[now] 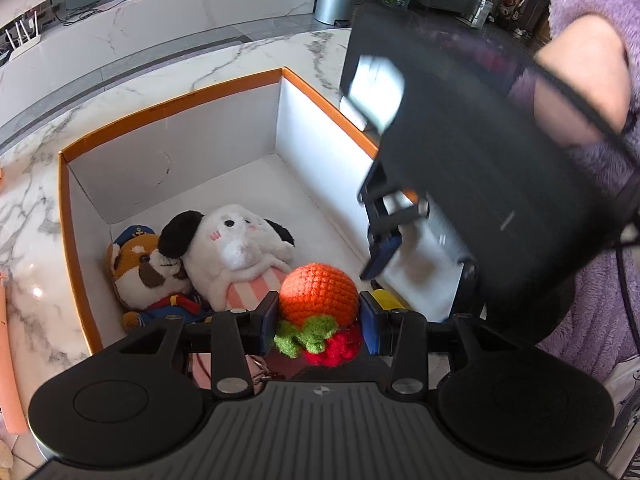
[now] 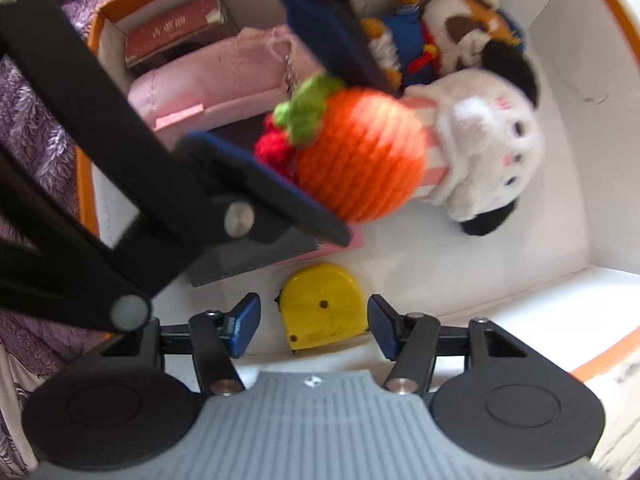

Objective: Organize objects
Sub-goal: 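Lower the yellow tape measure into the box and open the right tool, then lower the orange crocheted fruit into the box and open the left tool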

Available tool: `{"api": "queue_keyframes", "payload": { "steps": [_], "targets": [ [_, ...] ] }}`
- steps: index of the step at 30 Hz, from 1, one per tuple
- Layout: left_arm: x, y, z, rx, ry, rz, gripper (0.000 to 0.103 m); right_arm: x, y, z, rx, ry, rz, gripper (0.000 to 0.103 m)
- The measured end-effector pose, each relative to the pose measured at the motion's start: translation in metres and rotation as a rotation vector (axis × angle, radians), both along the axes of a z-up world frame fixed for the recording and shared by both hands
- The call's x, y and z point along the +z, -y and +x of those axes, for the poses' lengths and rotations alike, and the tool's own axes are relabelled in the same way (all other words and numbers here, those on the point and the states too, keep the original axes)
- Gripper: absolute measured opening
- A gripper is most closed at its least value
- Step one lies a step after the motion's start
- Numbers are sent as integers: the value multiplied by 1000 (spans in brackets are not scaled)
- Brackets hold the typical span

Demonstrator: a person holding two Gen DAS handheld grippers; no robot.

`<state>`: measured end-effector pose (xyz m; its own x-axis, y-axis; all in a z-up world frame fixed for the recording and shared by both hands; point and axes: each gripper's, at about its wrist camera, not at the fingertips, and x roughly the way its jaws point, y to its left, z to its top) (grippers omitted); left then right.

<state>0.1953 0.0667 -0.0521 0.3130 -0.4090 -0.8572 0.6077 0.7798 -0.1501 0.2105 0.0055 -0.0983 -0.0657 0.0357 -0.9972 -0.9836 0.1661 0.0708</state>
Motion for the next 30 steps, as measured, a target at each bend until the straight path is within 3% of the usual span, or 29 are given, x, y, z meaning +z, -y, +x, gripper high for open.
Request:
{"api": "queue_keyframes", "payload": {
  "steps": [7,12,18,22,30],
  "targets": [
    [7,19,-10,-99,-28,-6,48,64,39,0,-93,198,126,59],
    [-2,35,-10,-120,-142,10,48,97,71,-1,-256,287,258,60],
    [-16,54,-7,-112,-260,31,49,94,92,6,-488,334,353,60],
    [-22,63,-8,-103,-296,65,49,81,121,8,-613,341,395,60],
    [-39,73,-2,-63,-403,118,50,65,159,0,-782,266,429,60]
  ]
}}
